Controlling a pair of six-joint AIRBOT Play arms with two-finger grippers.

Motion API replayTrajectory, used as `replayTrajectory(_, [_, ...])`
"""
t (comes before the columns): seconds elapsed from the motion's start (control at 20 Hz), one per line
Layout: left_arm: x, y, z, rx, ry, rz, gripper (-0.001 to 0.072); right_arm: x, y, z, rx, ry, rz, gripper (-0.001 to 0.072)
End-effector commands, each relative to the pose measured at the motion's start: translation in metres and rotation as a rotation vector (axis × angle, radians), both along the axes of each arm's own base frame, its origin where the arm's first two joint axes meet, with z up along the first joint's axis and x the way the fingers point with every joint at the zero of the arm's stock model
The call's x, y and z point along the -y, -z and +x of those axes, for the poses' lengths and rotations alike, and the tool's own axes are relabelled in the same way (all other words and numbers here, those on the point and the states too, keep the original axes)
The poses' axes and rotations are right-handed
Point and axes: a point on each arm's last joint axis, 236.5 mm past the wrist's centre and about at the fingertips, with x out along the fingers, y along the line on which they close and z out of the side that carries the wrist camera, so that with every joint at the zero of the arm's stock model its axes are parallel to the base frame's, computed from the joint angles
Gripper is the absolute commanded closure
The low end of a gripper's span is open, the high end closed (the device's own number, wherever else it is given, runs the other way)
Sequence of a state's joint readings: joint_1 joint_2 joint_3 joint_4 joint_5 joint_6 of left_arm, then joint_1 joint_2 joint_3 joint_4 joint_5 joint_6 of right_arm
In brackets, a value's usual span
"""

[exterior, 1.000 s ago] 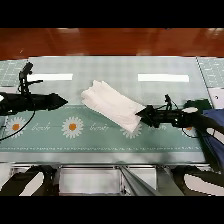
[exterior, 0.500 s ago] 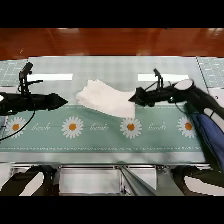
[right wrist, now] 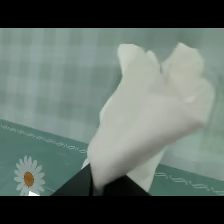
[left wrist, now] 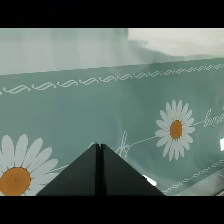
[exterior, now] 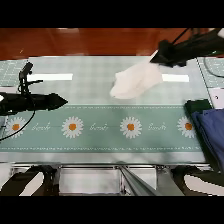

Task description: Fold the shirts.

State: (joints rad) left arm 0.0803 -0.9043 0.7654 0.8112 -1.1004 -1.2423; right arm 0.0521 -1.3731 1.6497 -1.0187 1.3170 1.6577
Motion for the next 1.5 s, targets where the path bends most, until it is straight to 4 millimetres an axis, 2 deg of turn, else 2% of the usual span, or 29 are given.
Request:
replayTrajectory(0.0, [0.000,0.000,0.000,0.000,0.000,0.000,0.0687,0.065,-0.037,-0.005,-0.011,0.118,-0.041,0.0690])
replayTrajectory(0.25, [0.000,0.000,0.000,0.001,0.000,0.001,0.0687,0.162,-0.079,-0.023,0.004,0.313,-0.066,0.0690])
replayTrajectory(0.45, [0.000,0.000,0.000,0.001,0.000,0.001,0.0687,0.225,-0.088,-0.054,-0.034,0.440,-0.041,0.0689])
replayTrajectory(0.7, [-0.002,0.001,0.000,0.003,0.004,0.012,0.0687,0.306,-0.077,-0.119,-0.142,0.636,-0.142,0.0689])
replayTrajectory(0.85, [-0.014,0.010,-0.001,0.007,0.011,0.082,0.0687,0.352,-0.076,-0.167,-0.174,0.789,-0.252,0.0689])
replayTrajectory(0.95, [-0.016,0.010,0.003,0.021,-0.001,0.092,0.0687,0.364,-0.064,-0.196,-0.218,0.858,-0.240,0.0689])
replayTrajectory(1.1, [-0.021,0.007,0.014,0.058,-0.035,0.099,0.0687,0.371,-0.027,-0.254,-0.356,1.001,-0.196,0.0689])
replayTrajectory(1.25, [-0.025,0.004,0.022,0.087,-0.059,0.105,0.0687,0.362,0.007,-0.305,-0.479,1.131,-0.148,0.0689])
replayTrajectory(1.4, [-0.029,0.001,0.030,0.117,-0.085,0.112,0.0687,0.354,0.031,-0.361,-0.639,1.259,-0.202,0.0685])
replayTrajectory(1.45, [-0.030,0.000,0.032,0.125,-0.093,0.113,0.0687,0.352,0.038,-0.379,-0.703,1.294,-0.235,0.0635])
